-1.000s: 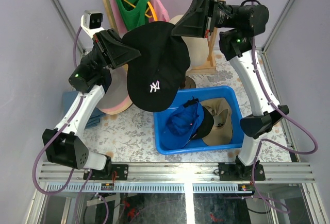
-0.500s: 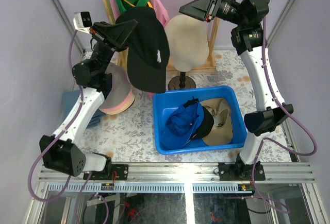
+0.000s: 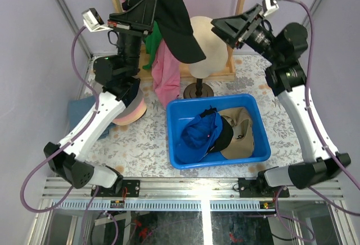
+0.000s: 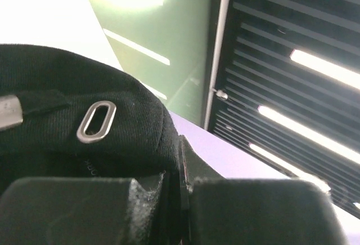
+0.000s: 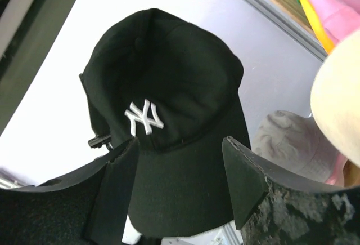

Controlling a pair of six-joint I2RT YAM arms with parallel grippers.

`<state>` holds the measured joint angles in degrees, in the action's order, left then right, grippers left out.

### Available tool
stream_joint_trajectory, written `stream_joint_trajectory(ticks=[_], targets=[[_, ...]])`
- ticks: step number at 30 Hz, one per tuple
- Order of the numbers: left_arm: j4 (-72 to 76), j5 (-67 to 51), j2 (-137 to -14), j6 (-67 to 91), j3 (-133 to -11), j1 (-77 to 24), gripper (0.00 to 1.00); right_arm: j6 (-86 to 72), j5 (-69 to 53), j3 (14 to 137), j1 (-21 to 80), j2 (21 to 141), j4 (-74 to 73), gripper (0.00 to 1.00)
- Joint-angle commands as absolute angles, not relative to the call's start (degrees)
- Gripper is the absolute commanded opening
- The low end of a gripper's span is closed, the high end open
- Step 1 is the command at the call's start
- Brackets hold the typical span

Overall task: Stack the hats
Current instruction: Stack the hat on the hat.

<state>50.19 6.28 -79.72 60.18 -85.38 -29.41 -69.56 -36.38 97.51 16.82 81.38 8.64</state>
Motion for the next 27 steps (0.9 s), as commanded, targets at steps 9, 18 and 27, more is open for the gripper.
stream_joint_trajectory(ticks=[9,18,27], targets=[[57.41,16.60,-86.64,48.30,-94.06,-33.03,0.00,-90.02,-24.84,77.84,17.03,69.12,23.38,0.69],[59.10,15.74,-90.39,46.50,-99.20,-33.38,0.00,-95.51,-27.28,74.76,18.72,67.80,24.20,0.69],[60.28,15.01,-92.85,46.75,-101.35,-34.31,0.00,-101.06,-26.98,75.42,23.04,71.60,31.03,0.70]])
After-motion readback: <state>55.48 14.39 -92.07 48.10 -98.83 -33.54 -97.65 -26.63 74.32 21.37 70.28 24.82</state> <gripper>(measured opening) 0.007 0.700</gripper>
